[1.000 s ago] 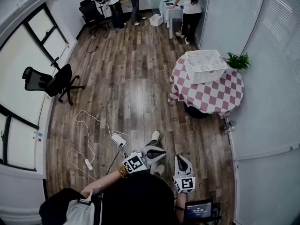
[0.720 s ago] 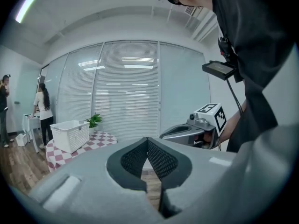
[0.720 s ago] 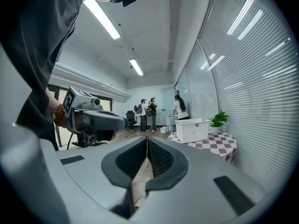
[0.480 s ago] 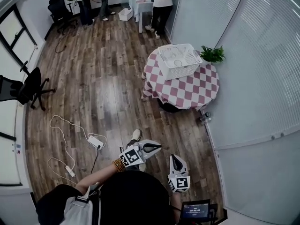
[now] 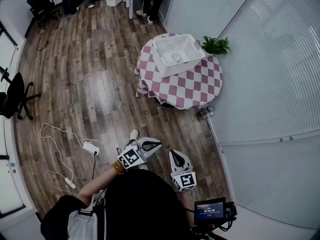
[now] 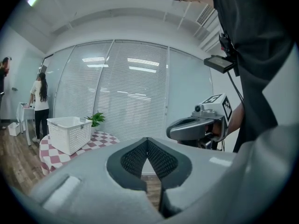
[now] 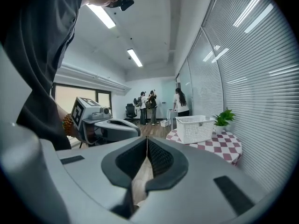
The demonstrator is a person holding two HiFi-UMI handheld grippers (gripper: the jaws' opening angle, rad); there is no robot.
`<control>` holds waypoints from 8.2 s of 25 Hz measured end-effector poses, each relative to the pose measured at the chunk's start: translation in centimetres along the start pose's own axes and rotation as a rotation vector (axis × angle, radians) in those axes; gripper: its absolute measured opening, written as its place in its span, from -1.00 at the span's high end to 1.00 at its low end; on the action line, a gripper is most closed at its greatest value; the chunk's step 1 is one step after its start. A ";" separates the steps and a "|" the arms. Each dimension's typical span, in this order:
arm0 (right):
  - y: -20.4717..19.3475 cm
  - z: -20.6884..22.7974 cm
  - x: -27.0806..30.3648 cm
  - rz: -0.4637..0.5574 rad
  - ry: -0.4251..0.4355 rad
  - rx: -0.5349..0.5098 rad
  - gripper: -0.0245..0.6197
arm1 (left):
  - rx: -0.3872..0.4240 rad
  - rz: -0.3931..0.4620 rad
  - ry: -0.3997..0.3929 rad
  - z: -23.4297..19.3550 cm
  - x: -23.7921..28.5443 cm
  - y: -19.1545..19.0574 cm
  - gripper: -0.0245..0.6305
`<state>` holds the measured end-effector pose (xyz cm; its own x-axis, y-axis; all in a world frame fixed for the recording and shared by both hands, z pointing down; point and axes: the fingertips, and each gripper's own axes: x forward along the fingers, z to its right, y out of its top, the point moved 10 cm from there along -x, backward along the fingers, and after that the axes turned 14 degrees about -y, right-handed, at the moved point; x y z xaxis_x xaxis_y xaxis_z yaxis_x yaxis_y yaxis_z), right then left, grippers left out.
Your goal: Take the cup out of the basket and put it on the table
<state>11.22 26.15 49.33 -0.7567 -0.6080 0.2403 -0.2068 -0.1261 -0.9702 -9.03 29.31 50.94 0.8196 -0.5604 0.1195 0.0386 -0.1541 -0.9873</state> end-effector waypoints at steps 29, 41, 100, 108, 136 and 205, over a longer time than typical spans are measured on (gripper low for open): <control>9.0 -2.6 27.5 -0.047 0.197 -0.059 0.89 | -0.036 -0.048 0.150 -26.8 -12.2 -0.1 0.91; 8.2 3.1 30.2 -0.072 0.152 0.018 0.89 | -0.054 -0.084 0.120 -30.4 -7.3 1.4 0.91; -1.7 38.3 30.9 -0.082 -0.416 0.361 0.89 | 0.265 -1.197 -0.314 -65.9 26.9 1.0 0.63; -2.7 38.4 30.2 -0.111 -0.467 0.399 0.89 | -0.168 -1.257 -0.292 -70.2 28.3 -3.8 0.57; -4.5 36.3 23.6 -0.146 -0.617 0.483 0.89 | -0.451 -1.517 -0.094 -70.1 33.0 -6.5 0.54; -2.3 37.8 26.6 -0.056 -0.455 0.283 0.89 | -0.379 -0.587 0.066 -65.8 25.7 5.0 0.82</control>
<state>15.04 -19.38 56.75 -0.3909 -0.8647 0.3153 -0.0161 -0.3361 -0.9417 -25.34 -39.40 55.91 0.6878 -0.3440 0.6392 0.2521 -0.7126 -0.6547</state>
